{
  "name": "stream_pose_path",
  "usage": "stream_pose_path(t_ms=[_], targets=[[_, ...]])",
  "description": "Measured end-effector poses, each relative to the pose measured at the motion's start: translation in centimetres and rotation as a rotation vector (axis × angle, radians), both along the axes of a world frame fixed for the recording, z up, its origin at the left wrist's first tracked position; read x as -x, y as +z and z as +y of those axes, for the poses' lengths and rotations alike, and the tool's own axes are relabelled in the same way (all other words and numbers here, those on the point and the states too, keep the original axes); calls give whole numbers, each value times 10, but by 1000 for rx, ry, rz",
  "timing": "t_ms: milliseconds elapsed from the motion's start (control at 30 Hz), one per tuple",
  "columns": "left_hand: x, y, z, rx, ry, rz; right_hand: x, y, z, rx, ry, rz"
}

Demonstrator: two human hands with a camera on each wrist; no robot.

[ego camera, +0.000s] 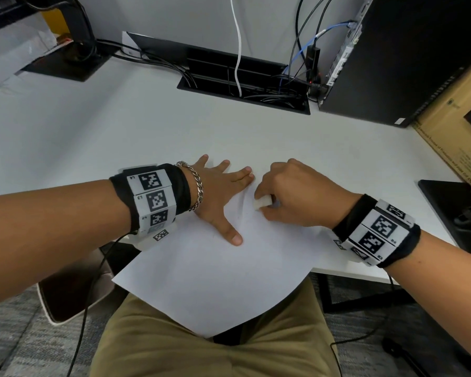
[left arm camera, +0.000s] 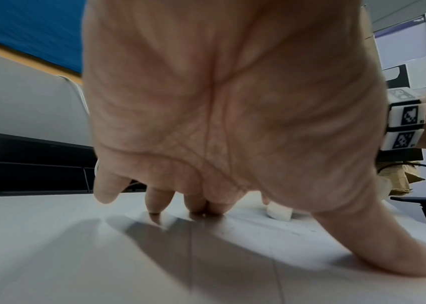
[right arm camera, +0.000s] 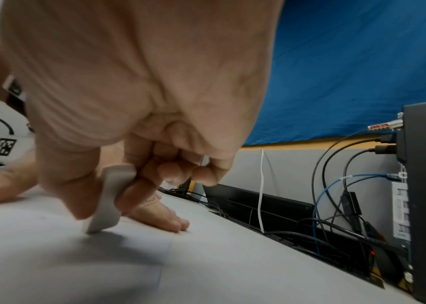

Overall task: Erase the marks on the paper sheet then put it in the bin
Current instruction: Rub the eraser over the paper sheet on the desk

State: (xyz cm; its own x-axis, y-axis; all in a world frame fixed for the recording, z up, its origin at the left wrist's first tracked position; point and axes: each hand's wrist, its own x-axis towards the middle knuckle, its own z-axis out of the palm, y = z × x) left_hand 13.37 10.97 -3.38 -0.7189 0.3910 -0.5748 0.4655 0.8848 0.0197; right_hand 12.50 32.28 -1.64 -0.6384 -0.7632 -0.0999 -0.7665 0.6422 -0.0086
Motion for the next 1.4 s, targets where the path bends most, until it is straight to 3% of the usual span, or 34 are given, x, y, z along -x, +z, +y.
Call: stream_pose_path(t_ms=[233,400,600,967,1233,1400], targets=[[0,1,0,9,-5,-3,8,3,-1,39,-63,15],[1,1,0,30,-14,8,-5,3,0,50,-37,-81],[-2,0,0,54,-21,61,-14,12,12,138,-231,-119],[-17,1,1,194,92,235,-50,-2,32,134,-363,-187],[-25,25,-13,333,44,127,-24,-9,37,150,-451,-136],[-13,33,-7,167,117,84,-11,-7,35,155,-447,-184]])
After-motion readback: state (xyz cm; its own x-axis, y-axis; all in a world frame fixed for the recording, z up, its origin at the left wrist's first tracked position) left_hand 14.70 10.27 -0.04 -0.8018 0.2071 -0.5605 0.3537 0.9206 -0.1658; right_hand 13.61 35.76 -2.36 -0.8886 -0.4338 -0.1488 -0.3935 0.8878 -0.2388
